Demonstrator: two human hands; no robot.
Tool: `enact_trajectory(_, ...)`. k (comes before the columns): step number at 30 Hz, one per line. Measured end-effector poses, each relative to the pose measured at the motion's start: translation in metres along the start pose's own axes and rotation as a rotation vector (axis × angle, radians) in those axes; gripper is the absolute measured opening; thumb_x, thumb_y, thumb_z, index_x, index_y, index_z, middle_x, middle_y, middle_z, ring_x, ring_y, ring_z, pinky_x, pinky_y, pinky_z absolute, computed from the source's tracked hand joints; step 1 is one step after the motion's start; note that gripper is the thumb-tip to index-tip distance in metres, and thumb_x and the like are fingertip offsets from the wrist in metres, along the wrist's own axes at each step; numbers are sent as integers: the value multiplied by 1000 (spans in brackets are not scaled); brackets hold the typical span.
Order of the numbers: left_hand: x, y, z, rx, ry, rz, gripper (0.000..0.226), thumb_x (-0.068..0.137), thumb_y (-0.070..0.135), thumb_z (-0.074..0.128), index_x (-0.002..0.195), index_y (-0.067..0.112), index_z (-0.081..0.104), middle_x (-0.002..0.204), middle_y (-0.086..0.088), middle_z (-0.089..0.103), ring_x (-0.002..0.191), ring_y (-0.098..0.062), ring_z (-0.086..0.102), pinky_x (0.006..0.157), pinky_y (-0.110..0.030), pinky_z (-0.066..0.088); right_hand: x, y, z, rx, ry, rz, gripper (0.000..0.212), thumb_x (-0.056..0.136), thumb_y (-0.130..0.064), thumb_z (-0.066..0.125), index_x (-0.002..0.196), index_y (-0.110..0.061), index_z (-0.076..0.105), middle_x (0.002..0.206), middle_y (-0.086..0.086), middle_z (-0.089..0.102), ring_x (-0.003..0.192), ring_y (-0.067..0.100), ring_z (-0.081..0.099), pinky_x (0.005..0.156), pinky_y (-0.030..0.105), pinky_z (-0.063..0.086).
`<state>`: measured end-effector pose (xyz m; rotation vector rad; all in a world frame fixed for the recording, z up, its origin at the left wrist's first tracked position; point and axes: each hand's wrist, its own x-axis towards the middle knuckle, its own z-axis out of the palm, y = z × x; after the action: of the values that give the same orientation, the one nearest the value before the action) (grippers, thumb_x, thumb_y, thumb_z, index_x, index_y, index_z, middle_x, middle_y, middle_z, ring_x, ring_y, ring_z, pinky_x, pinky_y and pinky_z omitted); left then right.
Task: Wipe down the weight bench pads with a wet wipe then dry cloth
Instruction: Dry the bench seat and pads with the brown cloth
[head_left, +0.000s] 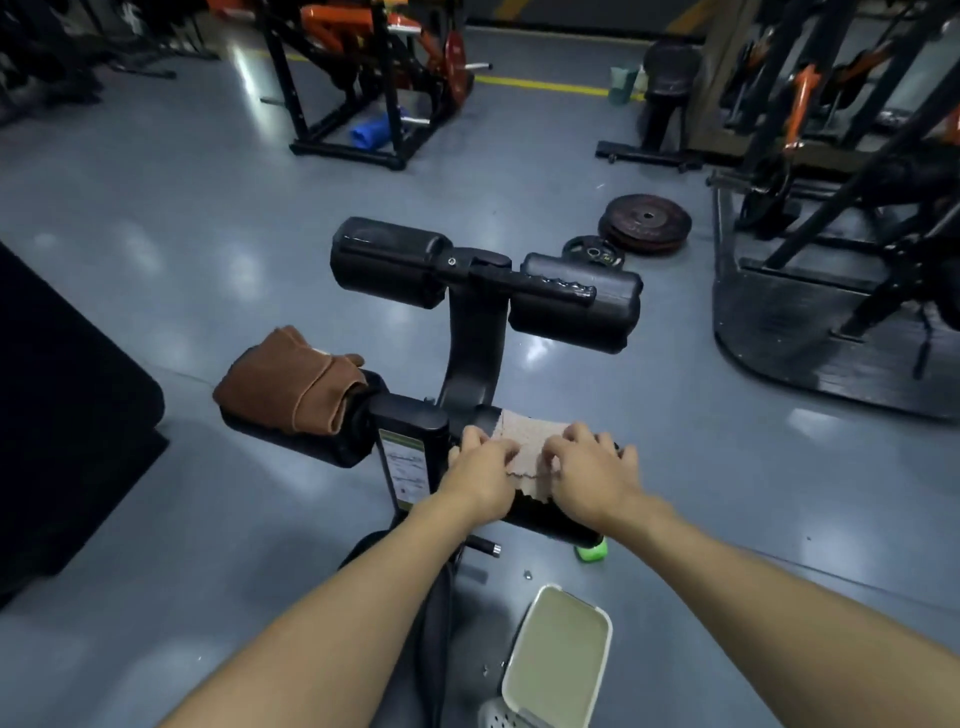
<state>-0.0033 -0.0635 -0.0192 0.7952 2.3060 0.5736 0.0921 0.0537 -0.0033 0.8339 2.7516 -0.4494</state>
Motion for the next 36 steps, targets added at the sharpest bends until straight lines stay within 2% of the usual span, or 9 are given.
enact_trajectory(6, 16, -23, -46, -126, 171, 6, 45, 81, -7, 43, 106, 23, 65, 114, -3, 49, 104, -22, 55, 93, -36, 49, 36, -44, -15, -133, 83, -62, 17, 87, -28, 52, 102, -23, 58, 110, 3, 47, 106, 27, 41, 88, 40, 32)
enact_trajectory(11, 28, -84, -114, -229, 538, -161, 36, 83, 0, 46, 104, 23, 63, 117, -5, 53, 106, -27, 55, 92, -42, 50, 73, -128, -11, 130, 8, -209, 25, 89, -17, 46, 109, -19, 61, 113, 7, 56, 108, 31, 50, 92, 42, 41)
enact_trajectory(15, 29, -136, -144, -418, 740, -461, 26, 91, 12, 53, 115, 21, 54, 130, -10, 38, 117, -31, 43, 85, -32, 39, 97, -198, 2, 673, -218, -93, 44, 94, -25, 57, 133, -10, 44, 112, 6, 57, 106, 25, 57, 89, 36, 48)
enact_trajectory(20, 42, -188, -159, -1060, 708, -660, 70, 82, 28, 74, 139, 14, 35, 140, -7, 44, 112, -29, 54, 95, -38, 48, 130, -245, 25, 1052, -204, 241, 85, 83, -40, 75, 143, -9, 25, 138, 12, 46, 120, 31, 54, 99, 45, 51)
enact_trajectory(22, 45, -199, -166, -1354, 672, -713, 70, 77, 30, 80, 134, 14, 42, 131, -4, 57, 109, -27, 61, 80, -40, 56, 139, -254, 29, 1080, -164, 316, 93, 77, -45, 79, 143, -8, 26, 136, 12, 49, 119, 31, 55, 97, 46, 52)
enact_trajectory(25, 39, -205, -173, -1490, 567, -664, 52, 74, 33, 80, 121, 22, 60, 107, 2, 72, 82, -17, 69, 54, -26, 45, 145, -260, 30, 1105, -211, 288, 61, 79, -42, 79, 121, -8, 50, 110, 7, 61, 96, 22, 60, 72, 33, 52)
enact_trajectory(27, 37, -203, -175, -1553, 541, -573, 44, 75, 22, 76, 116, 16, 64, 98, -4, 76, 80, -22, 73, 57, -28, 53, 142, -264, 28, 1125, -211, 251, 38, 80, -39, 80, 96, -14, 56, 98, 3, 62, 85, 19, 59, 67, 30, 50)
enact_trajectory(31, 17, -184, -175, -1562, 579, -357, 27, 80, 2, 61, 106, 10, 63, 96, -17, 74, 82, -31, 72, 72, -40, 59, 128, -271, 24, 1191, -214, 152, 36, 77, -41, 80, 85, -15, 55, 99, 9, 69, 88, 24, 67, 73, 33, 55)
enact_trajectory(36, -25, -178, -176, -1591, 483, -305, 45, 79, 10, 56, 124, 5, 59, 111, -18, 71, 103, -34, 69, 94, -50, 53, 100, -250, 7, 1410, -422, 183, 79, 79, -37, 82, 138, -18, 33, 116, 9, 64, 91, 22, 68, 70, 39, 59)
